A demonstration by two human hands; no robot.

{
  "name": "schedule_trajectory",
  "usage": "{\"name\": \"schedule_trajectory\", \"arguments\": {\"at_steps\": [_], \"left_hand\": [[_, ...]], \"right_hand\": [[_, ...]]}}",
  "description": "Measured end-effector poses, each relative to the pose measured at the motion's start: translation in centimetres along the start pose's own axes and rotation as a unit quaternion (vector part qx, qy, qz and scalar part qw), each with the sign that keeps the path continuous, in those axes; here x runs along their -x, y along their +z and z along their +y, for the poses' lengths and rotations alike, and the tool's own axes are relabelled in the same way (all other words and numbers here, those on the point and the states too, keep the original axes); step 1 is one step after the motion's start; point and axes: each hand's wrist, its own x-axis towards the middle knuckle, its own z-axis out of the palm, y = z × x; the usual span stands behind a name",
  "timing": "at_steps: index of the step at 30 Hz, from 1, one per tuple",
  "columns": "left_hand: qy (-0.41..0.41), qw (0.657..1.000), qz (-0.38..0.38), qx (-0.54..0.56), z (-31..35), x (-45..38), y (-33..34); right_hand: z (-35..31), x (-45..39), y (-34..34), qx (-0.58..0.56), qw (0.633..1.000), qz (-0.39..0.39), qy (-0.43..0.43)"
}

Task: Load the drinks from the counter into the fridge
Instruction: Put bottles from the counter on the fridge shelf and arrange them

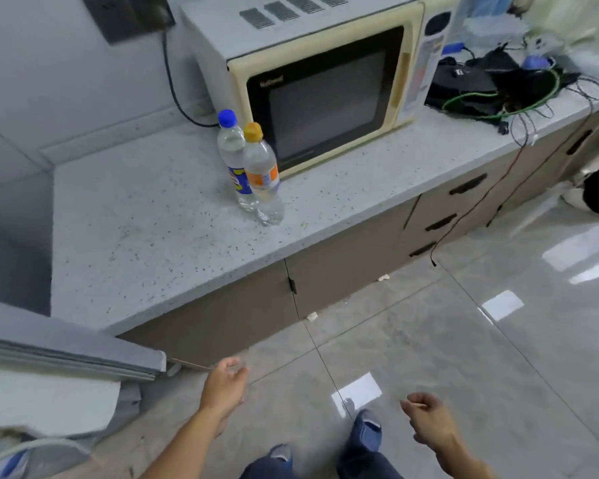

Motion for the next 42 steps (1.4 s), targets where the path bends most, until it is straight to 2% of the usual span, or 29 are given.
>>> {"name": "schedule_trajectory", "arguments": {"at_steps": [5,10,14,21,24,28,32,38,42], "left_hand": [[0.014,0.996,0.074,0.042,3.7,0.7,1.0],[0.055,0.984,0.132,0.108,9.4,-0.4,1.3],[0.097,0.97,0.147,0.165,16.0,-3.2,0.4],[0.165,0.948,0.126,0.239,27.1,-9.5,-1.1],[0.195,0.949,0.104,0.224,29.4,-11.9,-1.6],[0.237,0.948,0.035,0.208,31.1,-14.3,-2.5],[0.258,0.948,-0.022,0.186,32.1,-15.7,-2.9],[0.263,0.957,-0.05,0.112,32.2,-16.3,-3.5],[0.277,0.954,-0.002,0.111,31.8,-15.3,-2.4]], "right_hand": [[-11.8,-3.2,-0.8,0.02,0.988,-0.063,-0.137],[-22.7,-2.8,1.8,-0.007,0.963,-0.102,-0.248],[-30.4,-1.1,4.5,-0.043,0.936,-0.119,-0.328],[-39.7,0.9,8.4,-0.005,0.905,-0.134,-0.403],[-42.2,0.8,10.2,-0.013,0.897,-0.142,-0.42],[-43.9,0.5,12.3,-0.038,0.879,-0.166,-0.446],[-44.8,0.3,13.2,-0.068,0.879,-0.177,-0.438],[-44.7,-0.6,12.6,-0.076,0.874,-0.187,-0.442],[-43.9,-0.9,11.5,-0.089,0.875,-0.189,-0.436]]}}
